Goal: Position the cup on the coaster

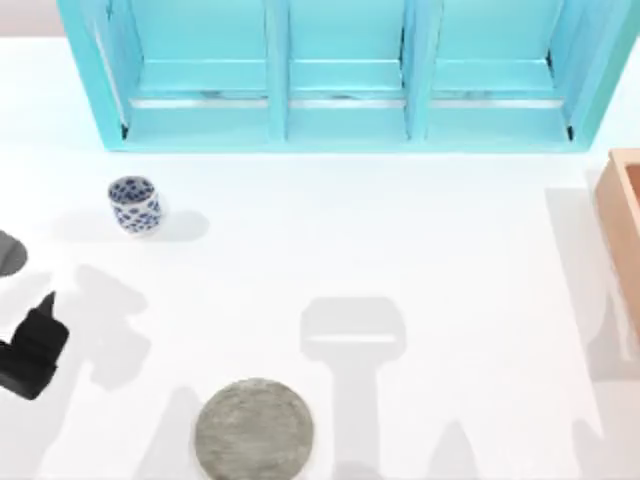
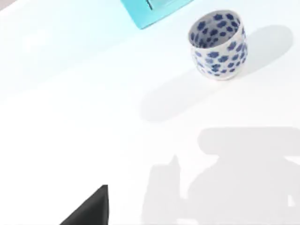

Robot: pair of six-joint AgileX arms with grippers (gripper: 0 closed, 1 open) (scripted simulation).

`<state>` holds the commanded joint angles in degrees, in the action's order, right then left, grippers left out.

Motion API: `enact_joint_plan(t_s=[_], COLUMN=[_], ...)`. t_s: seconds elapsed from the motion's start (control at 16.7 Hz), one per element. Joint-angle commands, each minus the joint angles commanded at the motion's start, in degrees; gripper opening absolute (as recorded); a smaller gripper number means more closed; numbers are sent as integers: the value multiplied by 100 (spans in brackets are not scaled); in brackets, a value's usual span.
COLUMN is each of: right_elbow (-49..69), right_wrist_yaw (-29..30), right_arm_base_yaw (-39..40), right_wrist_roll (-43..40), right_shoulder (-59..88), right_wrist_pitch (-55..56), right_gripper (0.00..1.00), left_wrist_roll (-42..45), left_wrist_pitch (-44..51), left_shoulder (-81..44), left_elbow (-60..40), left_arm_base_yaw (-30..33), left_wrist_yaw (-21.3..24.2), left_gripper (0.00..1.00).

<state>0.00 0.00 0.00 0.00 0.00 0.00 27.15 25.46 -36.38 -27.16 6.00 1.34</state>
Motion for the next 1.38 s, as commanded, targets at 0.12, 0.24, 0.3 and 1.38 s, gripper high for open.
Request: enact_joint_plan(t_s=[0.12,0.24,0.3,1.38], right_elbow=[0,0,0,0], right_wrist_yaw=[0,0,0,0], right_arm_base_yaw=[0,0,0,0], right_wrist_roll=[0,0,0,0], right_shoulder=[0,0,0,0], right_wrist_pitch=[0,0,0,0], right_gripper=[100,100,100,100], left_wrist_roll=[781,1562,1941,5279], left_wrist_pitch=[838,1726,2172,5609], left_shoulder=[-1233,-2534,-3186,-8961], left_elbow=[-828,-1727,-2204,-9037], left_arm_base_yaw=[141,270,328,575], left_wrist_yaw=[-5,-19,-29,-121], left_gripper=[100,100,100,100])
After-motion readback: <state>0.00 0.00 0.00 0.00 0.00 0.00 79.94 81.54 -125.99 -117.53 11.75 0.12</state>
